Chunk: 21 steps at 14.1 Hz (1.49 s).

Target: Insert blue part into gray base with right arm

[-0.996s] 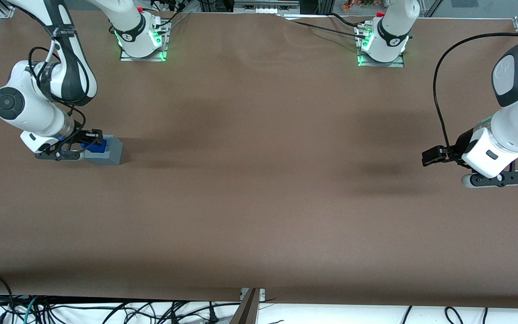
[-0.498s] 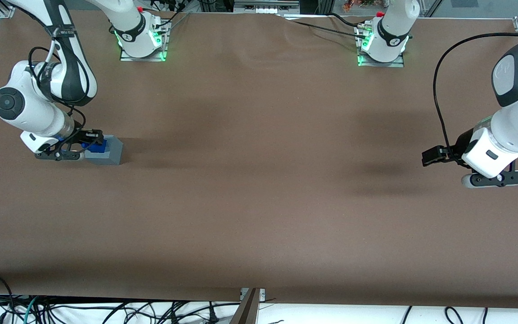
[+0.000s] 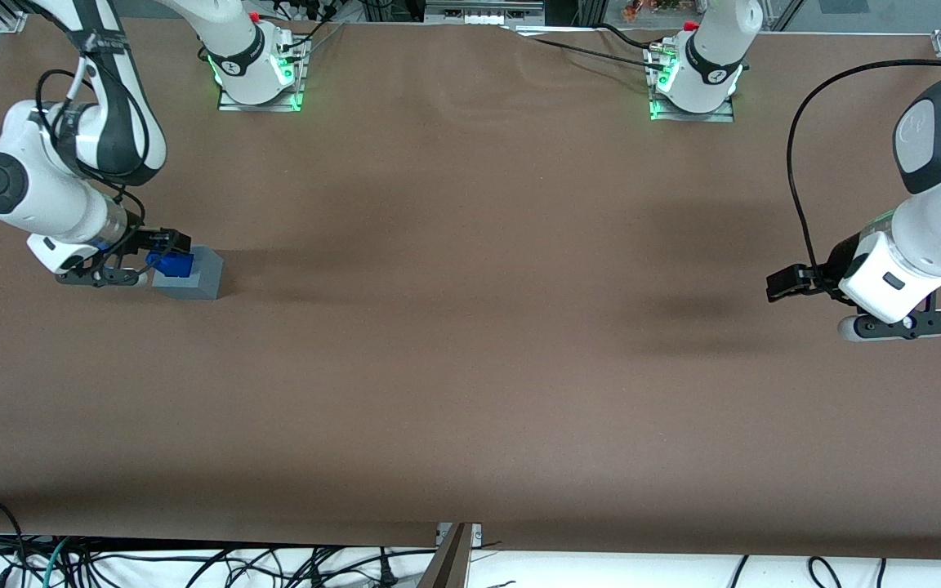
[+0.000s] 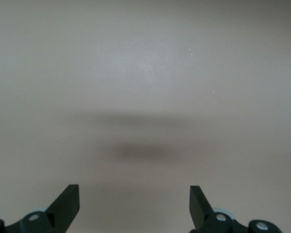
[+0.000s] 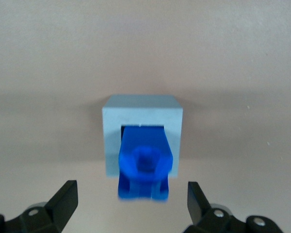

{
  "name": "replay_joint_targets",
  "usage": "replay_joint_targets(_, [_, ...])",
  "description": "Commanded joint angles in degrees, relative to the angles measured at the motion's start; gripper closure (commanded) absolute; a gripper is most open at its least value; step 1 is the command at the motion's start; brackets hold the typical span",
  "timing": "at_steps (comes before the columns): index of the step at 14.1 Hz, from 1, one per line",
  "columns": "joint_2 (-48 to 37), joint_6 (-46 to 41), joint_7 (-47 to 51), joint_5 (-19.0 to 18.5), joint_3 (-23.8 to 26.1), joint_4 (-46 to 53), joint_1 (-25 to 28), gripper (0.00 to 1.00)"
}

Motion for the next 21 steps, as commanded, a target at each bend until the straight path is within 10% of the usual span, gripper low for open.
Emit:
replay_joint_targets(1, [-2.88, -12.70, 0.20, 0.58, 0.15, 8.27, 0.17, 0.00])
replay_joint_targets(12, [0.45, -28.67, -0.68, -0.03, 5.33, 32.82, 0.61, 0.00])
replay_joint_targets(17, [-3.74, -28.30, 0.28, -1.26, 23.51, 32.50, -17.73, 0.00])
replay_joint_targets(21, [-10.62, -24.10, 2.22, -1.44, 27.93, 22.37, -25.05, 0.00])
